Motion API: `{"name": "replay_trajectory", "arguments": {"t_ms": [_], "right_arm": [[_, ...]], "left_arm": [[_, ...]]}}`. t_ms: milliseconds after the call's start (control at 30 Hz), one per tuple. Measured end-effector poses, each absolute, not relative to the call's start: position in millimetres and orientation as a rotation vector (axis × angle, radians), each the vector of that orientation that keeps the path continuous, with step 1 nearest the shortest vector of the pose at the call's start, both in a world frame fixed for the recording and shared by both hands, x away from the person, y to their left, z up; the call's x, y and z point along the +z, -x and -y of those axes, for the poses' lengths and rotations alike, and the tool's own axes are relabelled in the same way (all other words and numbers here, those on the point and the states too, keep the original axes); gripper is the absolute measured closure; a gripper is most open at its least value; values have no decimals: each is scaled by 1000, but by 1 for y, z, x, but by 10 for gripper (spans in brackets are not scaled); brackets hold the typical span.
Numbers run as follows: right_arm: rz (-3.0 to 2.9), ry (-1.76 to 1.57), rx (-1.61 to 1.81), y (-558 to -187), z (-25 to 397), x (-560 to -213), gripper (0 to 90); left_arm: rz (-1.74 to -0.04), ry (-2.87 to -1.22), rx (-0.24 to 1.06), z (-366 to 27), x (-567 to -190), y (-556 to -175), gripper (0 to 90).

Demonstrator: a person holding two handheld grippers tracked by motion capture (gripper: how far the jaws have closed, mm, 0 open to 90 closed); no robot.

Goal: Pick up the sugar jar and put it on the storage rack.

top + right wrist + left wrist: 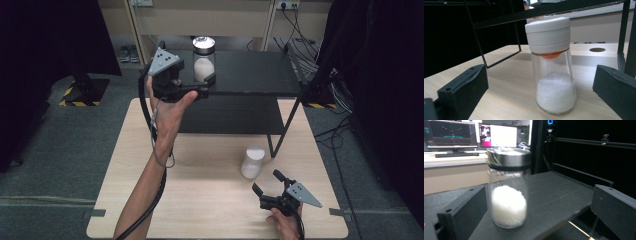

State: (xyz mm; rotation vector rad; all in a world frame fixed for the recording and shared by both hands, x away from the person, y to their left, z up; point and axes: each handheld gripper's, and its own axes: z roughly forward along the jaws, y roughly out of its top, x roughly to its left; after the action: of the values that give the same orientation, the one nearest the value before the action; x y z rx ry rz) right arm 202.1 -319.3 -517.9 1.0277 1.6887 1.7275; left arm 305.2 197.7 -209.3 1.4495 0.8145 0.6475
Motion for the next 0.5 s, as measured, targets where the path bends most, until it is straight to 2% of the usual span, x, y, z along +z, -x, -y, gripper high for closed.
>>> {"name": "replay_trajectory", "arguments": {"t_ms": [500], "right_arm": [[-1691,-1033,1729,-202,319,-518,4]], "left_arm": [[-735,-1445,627,-194,-258,-264,2]]}}
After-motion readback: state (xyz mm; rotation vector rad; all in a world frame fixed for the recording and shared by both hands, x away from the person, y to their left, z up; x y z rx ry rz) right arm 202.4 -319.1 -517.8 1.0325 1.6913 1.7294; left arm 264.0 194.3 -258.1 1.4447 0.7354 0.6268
